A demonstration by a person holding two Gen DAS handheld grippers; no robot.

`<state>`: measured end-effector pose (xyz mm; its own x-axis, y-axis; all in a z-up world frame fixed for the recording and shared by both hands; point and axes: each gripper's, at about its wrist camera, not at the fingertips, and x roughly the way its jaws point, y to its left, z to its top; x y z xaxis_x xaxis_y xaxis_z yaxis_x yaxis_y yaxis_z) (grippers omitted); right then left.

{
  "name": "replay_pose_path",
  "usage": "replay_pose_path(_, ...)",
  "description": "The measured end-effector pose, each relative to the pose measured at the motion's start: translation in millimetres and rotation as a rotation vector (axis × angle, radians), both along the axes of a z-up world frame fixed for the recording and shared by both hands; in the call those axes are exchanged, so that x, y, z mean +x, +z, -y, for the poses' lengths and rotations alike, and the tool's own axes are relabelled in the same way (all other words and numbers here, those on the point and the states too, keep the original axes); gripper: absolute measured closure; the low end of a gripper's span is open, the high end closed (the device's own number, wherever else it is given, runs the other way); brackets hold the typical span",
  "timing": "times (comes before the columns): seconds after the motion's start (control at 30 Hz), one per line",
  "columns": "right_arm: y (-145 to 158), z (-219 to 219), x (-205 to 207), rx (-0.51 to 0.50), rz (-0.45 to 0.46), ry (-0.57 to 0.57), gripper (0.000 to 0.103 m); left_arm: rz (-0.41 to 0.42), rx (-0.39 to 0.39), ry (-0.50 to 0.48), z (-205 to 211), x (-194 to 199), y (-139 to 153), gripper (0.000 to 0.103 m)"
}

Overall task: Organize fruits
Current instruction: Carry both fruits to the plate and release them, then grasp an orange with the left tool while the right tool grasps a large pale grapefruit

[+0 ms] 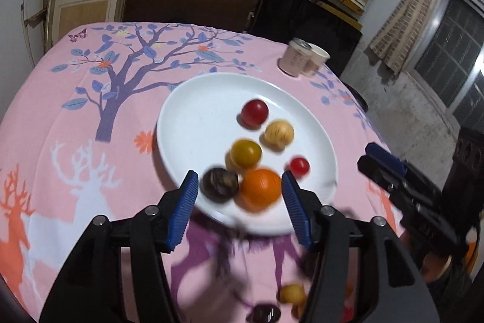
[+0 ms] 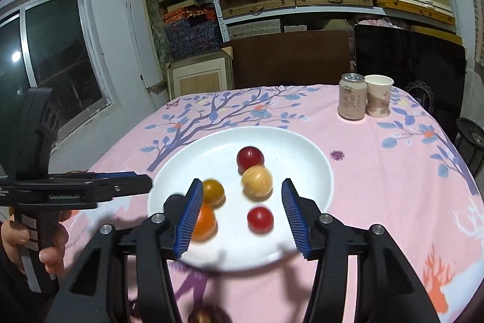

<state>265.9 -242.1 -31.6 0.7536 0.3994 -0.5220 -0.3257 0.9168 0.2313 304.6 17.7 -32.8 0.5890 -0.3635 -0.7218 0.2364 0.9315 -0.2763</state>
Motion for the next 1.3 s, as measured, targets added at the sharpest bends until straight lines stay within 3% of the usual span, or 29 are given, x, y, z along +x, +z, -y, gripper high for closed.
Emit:
replay_pose_path(0.27,-30,38,-103,0.079,-0.072,-0.029,0.046,0.071,0.133,-0.131,3,-138,-8,0.047)
replay_pose_path(0.43,-52,47,-136,0.101,-0.12,-0.033,0.045,0.048,0.15,-0.158,4,-195,-25,0.047)
replay_pose_path(0.53,-59,52,-142,0.109,-0.135,-0.054,0.045,0.082,0.182,-0.163,9,-222,-32,0.047)
replay_pose_path(0.8,-61,51,-155,0.098,-0.109,-0.054,0.045,0.063,0.166,-0.191,26,-234,-53,0.047)
replay_pose_path(0.93,-63,61,-156,0.145,-0.118,-0.064,0.045,0.086,0.173,-0.162,28,-227,-58,0.047)
replay_pose_path(1.1,-62,61,-159,0.153,-0.109,-0.056,0.045,0.056,0.175,-0.136,25,-218,-65,0.046)
replay_pose_path(1.23,-62,61,-160,0.154,-0.107,-0.051,0.045,0.077,0.222,-0.141,31,-222,-68,0.047)
replay_pose_path(1.3,-63,62,-160,0.164,-0.106,-0.049,0.045,0.084,0.193,-0.141,29,-226,-67,0.054)
